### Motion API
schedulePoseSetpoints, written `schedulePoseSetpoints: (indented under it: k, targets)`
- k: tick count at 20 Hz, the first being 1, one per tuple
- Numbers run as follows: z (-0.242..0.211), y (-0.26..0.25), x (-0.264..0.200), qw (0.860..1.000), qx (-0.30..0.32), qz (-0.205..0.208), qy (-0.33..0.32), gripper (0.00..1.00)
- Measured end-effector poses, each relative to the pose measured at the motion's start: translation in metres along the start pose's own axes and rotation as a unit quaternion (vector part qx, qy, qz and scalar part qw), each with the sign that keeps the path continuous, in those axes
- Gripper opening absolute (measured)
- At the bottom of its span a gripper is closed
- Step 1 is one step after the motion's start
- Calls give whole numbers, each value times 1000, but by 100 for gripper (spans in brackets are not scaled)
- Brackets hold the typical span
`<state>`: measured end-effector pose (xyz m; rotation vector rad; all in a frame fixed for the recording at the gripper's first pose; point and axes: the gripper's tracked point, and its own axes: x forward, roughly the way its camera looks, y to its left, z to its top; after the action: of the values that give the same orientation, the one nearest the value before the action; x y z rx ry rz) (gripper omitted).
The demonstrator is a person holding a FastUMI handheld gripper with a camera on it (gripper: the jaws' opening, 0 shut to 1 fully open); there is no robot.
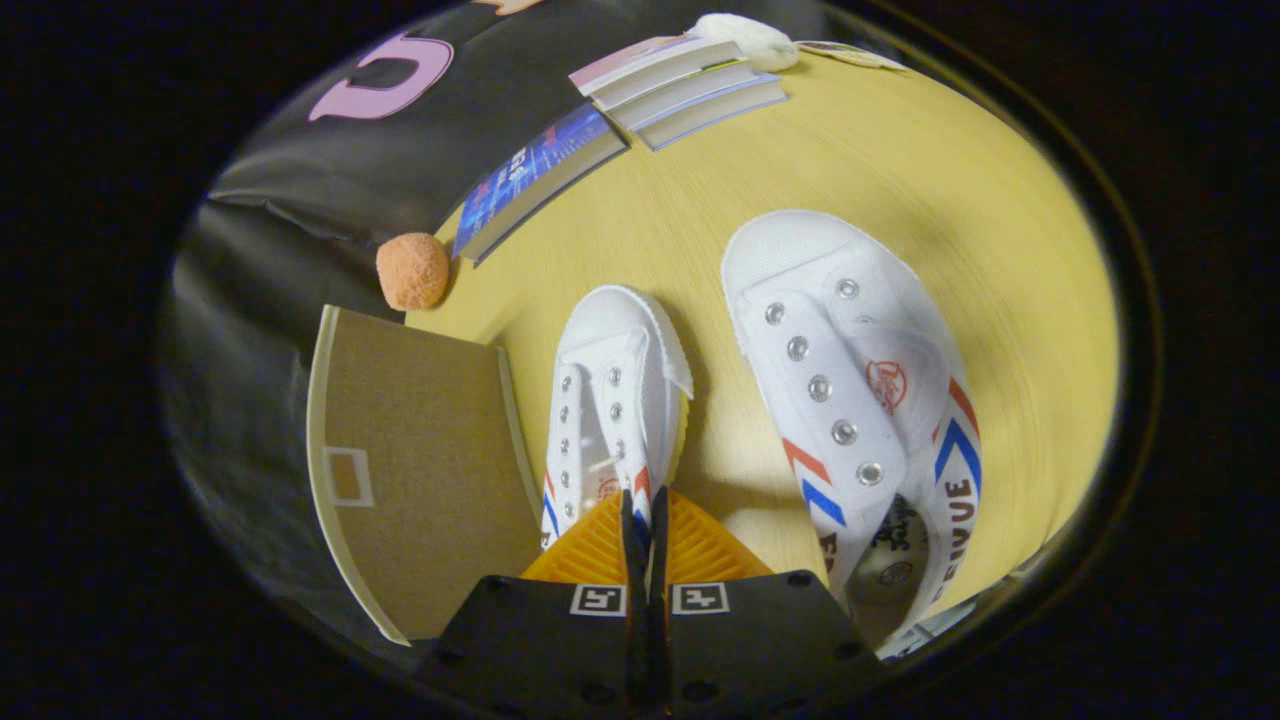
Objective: Open the storage box then place both shoes into the box .Put the left shoe in first, then the right shoe, with the right side of both shoes facing outward in a uniform manner.
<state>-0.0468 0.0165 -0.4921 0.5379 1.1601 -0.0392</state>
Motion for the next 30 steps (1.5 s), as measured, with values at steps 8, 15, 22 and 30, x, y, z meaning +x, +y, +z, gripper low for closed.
schedulePoseSetpoints:
  k: [8,15,22,30]
  targets:
    - [38,60,-55,995,34,78,-47,2]
    - [65,197,-96,979,-43,180,-89,2]
    - [2,278,-56,974,-104,199,-34,2]
    - [-50,267,5,978,-149,143,1,2]
